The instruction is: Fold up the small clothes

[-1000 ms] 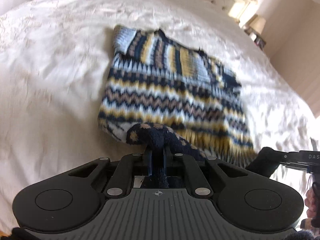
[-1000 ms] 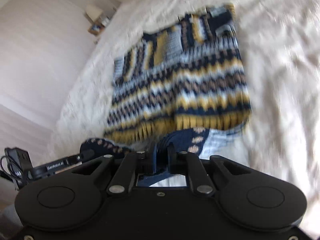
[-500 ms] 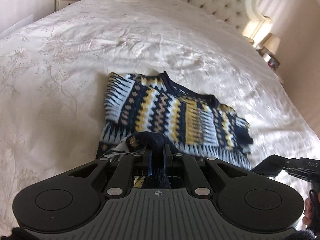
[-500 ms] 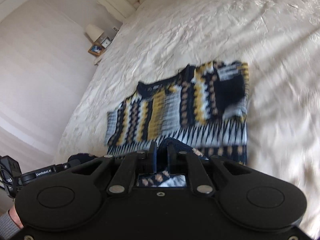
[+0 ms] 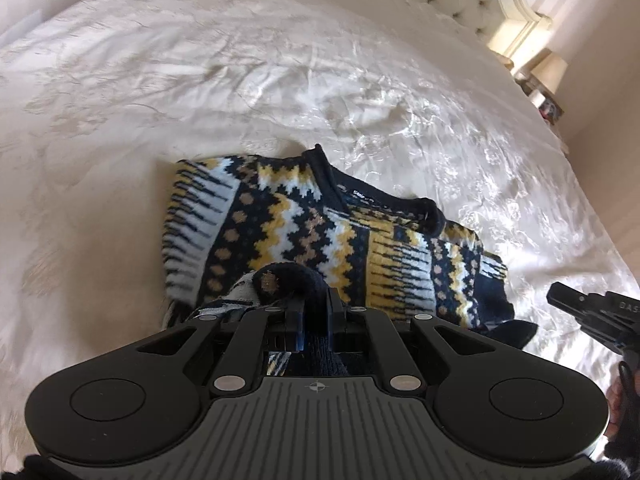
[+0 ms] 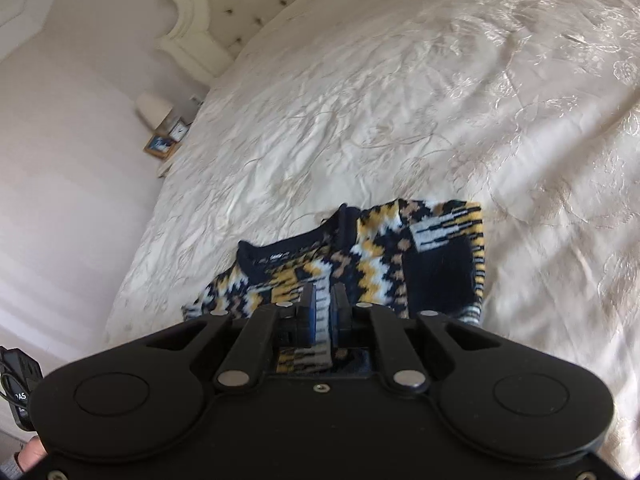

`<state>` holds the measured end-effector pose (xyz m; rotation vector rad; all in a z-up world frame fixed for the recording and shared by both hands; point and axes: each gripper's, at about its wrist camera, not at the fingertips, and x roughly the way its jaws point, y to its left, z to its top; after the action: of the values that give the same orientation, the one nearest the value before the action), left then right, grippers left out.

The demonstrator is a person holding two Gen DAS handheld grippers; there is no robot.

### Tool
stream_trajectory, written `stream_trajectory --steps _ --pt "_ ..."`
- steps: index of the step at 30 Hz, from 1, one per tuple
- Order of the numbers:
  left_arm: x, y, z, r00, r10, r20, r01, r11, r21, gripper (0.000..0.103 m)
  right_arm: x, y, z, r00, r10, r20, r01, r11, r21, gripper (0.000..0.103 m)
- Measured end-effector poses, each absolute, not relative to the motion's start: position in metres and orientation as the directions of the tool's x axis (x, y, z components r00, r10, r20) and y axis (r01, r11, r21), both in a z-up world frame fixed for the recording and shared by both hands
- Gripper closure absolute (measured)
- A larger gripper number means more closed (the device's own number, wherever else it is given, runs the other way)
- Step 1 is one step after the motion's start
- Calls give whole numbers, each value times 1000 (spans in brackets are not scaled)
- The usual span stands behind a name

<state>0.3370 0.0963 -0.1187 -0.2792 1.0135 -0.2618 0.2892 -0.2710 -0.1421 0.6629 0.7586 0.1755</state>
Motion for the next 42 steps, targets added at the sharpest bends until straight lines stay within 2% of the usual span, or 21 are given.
stream_trajectory --steps 4,12,14,16,18,21,26,36,42 --pt "360 99 -132 467 -343 -815 63 932 -356 93 300 -270 -149 711 320 -627 130 816 564 81" --pt "395 107 -155 383 -357 -852 41 928 -371 88 308 -272 -173 641 278 -715 172 856 487 77" --pt "403 108 -156 378 -347 -859 46 933 -357 80 313 -269 -176 630 279 -725 159 867 472 58" --pt "409 109 -153 413 -314 -855 54 946 -321 76 317 -265 -178 625 286 -726 142 873 466 50" --pt "417 112 -149 436 -291 -851 53 953 -299 71 322 -261 -181 620 295 -727 122 879 461 50" --pt "429 114 -143 450 -290 -845 68 954 -292 69 330 -256 -185 606 300 -737 97 892 442 50" --pt "425 106 -145 441 -301 -845 211 951 -228 61 338 -253 -191 589 302 -750 65 907 416 43" --pt "415 92 -184 338 -300 -892 288 935 -205 61 354 -242 -212 522 312 -794 -1 931 366 41" --pt "429 85 -194 324 -294 -899 307 932 -194 61 362 -239 -216 511 346 -787 -15 919 395 41"
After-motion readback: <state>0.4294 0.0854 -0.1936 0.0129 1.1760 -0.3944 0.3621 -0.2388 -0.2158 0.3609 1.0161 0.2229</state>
